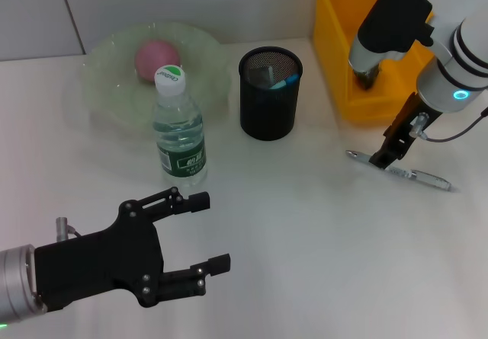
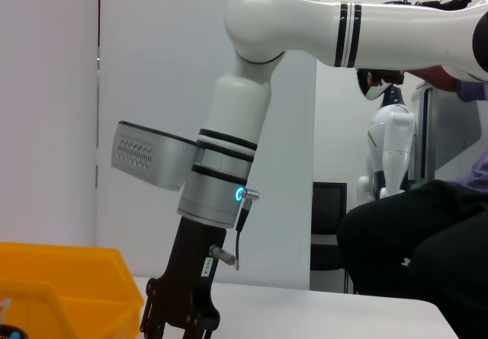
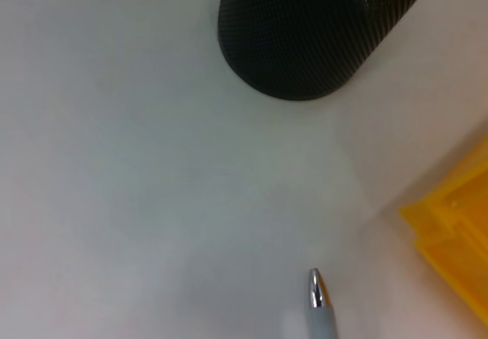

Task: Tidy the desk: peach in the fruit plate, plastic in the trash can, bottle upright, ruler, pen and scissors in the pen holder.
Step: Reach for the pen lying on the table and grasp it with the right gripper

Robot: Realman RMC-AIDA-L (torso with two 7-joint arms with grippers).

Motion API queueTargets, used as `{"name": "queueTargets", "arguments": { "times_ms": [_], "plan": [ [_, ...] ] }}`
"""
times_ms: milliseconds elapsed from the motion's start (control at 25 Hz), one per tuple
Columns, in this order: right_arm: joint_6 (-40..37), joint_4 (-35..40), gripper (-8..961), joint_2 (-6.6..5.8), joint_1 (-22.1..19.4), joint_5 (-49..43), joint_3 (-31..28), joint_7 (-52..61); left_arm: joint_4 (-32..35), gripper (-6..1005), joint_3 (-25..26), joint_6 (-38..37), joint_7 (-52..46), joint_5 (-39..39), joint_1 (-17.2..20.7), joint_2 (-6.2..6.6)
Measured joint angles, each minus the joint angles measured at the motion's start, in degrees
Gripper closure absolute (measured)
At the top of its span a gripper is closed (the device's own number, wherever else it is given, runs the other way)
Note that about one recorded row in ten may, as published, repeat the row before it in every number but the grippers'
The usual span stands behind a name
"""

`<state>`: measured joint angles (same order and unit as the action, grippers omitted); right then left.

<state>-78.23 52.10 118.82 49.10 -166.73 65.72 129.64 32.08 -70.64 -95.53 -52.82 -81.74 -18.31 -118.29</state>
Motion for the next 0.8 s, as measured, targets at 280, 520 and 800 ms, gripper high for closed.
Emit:
{"name": "queueTargets", "arguments": {
  "times_ms": [280, 520, 800],
  "plan": [
    [1.6, -2.6, 405, 0.0, 0.8, 0.0, -0.4, 0.0, 0.0, 247, 0.0, 0.0, 0.0, 0.0, -0.1, 0.0],
    [3.0, -5.6, 407, 0.02, 1.8, 0.4, -0.4, 0.0, 0.0, 247, 0.0, 0.0, -0.1, 0.0, -0.1, 0.0],
    [4.3, -7.2, 410, -0.01, 2.2, 0.4, -0.5, 0.1, 0.0, 247, 0.0, 0.0, -0.2, 0.0, -0.2, -0.01]
  ]
}}
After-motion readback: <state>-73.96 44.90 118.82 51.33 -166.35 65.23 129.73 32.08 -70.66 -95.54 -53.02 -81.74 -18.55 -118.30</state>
